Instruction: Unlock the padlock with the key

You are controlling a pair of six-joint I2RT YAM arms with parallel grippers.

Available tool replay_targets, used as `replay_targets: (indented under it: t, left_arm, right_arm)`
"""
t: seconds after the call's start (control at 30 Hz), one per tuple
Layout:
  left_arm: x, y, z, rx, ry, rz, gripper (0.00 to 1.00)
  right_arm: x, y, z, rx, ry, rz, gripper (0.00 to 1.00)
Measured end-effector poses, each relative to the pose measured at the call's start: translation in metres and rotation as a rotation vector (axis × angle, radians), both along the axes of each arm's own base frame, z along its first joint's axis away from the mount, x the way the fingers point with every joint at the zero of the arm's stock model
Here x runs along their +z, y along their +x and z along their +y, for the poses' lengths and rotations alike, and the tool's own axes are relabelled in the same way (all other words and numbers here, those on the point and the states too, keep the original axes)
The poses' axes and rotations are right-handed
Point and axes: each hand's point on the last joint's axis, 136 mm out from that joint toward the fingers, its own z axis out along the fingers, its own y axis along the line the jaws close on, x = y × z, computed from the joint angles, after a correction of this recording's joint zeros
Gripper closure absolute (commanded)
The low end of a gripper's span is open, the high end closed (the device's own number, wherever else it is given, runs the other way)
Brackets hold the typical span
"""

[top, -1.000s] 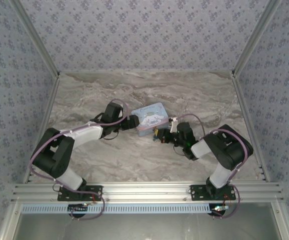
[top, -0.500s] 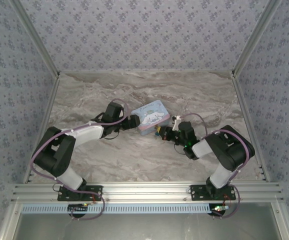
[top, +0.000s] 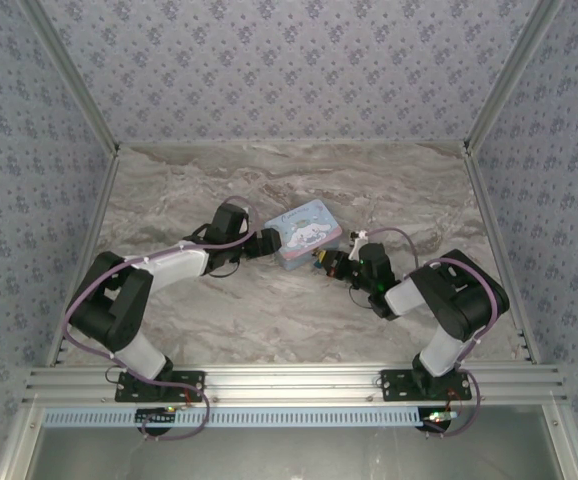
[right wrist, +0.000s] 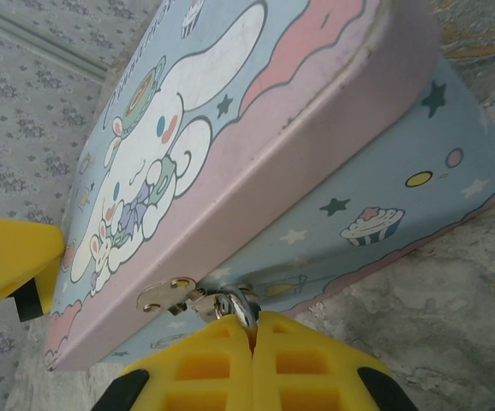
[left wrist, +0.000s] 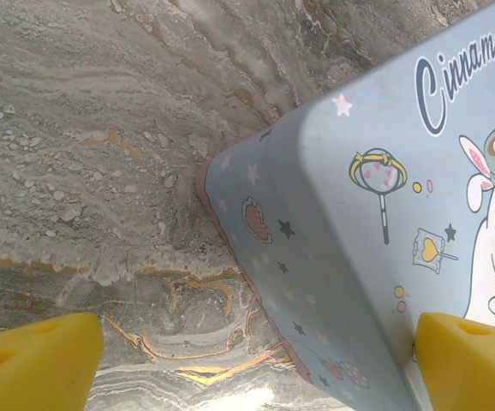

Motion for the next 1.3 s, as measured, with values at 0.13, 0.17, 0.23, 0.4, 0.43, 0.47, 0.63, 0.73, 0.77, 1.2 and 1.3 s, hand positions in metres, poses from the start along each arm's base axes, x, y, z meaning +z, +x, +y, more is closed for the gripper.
replay_targets:
  t: [0.13, 0.17, 0.23, 0.4, 0.43, 0.47, 0.63, 0.73, 0.77, 1.2, 1.3]
  left_arm:
    - [0.000, 0.000, 0.000, 0.000, 0.002, 0.004, 0.07]
    - [0.000, 0.000, 0.000, 0.000, 0.002, 0.004, 0.06]
    - [-0.001, 0.000, 0.000, 0.000, 0.003, 0.005, 0.06]
    - [0.000, -0.001, 0.000, 0.000, 0.003, 0.005, 0.06]
    - [0.001, -0.001, 0.001, 0.001, 0.003, 0.004, 0.06]
    - [0.003, -0.002, 0.002, 0.003, 0.005, 0.004, 0.06]
    - [0.043, -0.007, 0.008, 0.016, -0.034, -0.079, 0.05]
    - [0.082, -0.010, 0.014, 0.036, -0.078, -0.176, 0.04]
    - [0.094, -0.012, 0.018, 0.045, -0.091, -0.206, 0.04]
    - [0.140, -0.040, 0.047, 0.058, -0.117, -0.442, 0.01]
    - [0.142, -0.042, 0.049, 0.045, -0.110, -0.471, 0.01]
  right_arm:
    - [-0.003, 0.003, -0.009, -0.040, 0.001, 0.010, 0.93]
    - [-0.003, 0.004, -0.010, -0.048, -0.001, 0.012, 0.93]
    - [-0.004, 0.004, -0.012, -0.056, -0.003, 0.014, 0.93]
    - [-0.002, -0.002, -0.016, -0.059, -0.015, 0.019, 0.93]
    - [0.000, -0.003, -0.017, -0.058, -0.022, 0.016, 0.93]
    - [0.003, -0.004, -0.018, -0.057, -0.029, 0.010, 0.93]
    - [0.025, -0.009, -0.024, -0.052, -0.063, -0.034, 0.93]
    - [0.033, -0.015, -0.030, -0.046, -0.097, -0.039, 0.93]
    - [0.033, -0.017, -0.031, -0.039, -0.116, -0.034, 0.93]
    - [0.059, -0.068, -0.037, 0.158, -0.297, 0.105, 0.93]
    - [0.054, -0.088, -0.039, 0.204, -0.325, 0.165, 0.93]
